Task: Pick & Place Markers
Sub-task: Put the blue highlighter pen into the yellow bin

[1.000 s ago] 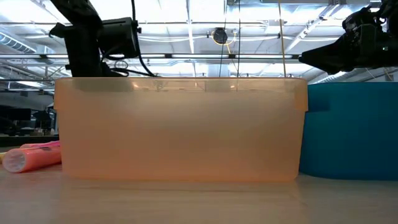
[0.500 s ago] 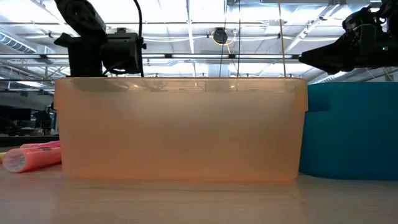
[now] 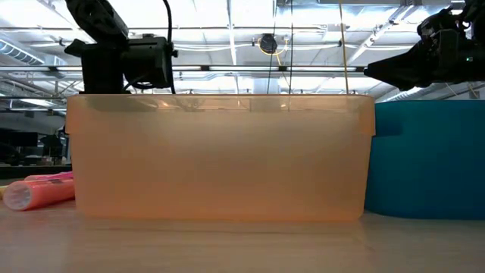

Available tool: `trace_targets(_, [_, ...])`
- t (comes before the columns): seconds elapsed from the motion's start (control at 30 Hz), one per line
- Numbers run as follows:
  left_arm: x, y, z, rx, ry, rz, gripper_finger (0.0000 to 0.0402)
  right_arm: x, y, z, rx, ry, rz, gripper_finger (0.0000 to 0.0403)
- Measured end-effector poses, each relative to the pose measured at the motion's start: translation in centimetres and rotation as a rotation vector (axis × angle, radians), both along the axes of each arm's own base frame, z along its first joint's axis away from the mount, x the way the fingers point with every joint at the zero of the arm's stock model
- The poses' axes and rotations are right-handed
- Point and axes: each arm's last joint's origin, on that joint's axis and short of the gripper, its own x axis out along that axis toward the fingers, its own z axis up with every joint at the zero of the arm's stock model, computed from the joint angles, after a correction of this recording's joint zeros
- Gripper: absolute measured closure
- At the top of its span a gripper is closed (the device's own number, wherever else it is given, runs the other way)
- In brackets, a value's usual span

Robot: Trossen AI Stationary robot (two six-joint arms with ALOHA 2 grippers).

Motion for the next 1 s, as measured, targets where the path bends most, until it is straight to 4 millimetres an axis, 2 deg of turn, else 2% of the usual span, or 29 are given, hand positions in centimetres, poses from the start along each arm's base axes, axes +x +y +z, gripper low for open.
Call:
trace_targets(0.1, [-0.2,0.0,-0.3,0.001,-0.003,-0.003,0.0338,0.0,0.0,0.0,0.000,0.000,0.000,0.0248])
trace_targets(0.13, [-0.2,0.0,-0.4,0.000,-0.001,-0.011,0.0343,0.0,0.0,0.0,0.000,-0.001,0.000,0.0248])
trace_targets(0.43, [-0.4,-0.3,0.2,0.066,-0.001,-0.168,0.0342,0.0,0.0,0.0,0.000,0.000,0.000,0.0248])
trace_targets(0.77, [-2.1,-0.2,4.3,0.194,-0.122,-0.216,0.0339,0.0,0.0,0.0,0.000,0.000,0.000,0.0248])
trace_targets(0.87, [-2.2,-0.4,6.0,0.291,-0.205,-0.342,0.0339,0.0,0.0,0.0,0.000,0.000,0.000,0.0248])
trace_targets(1.0, [-1.9,-1.2,8.4,0.446,-0.325,-0.619,0.0335,0.0,0.0,0.0,0.000,0.000,0.000,0.0248])
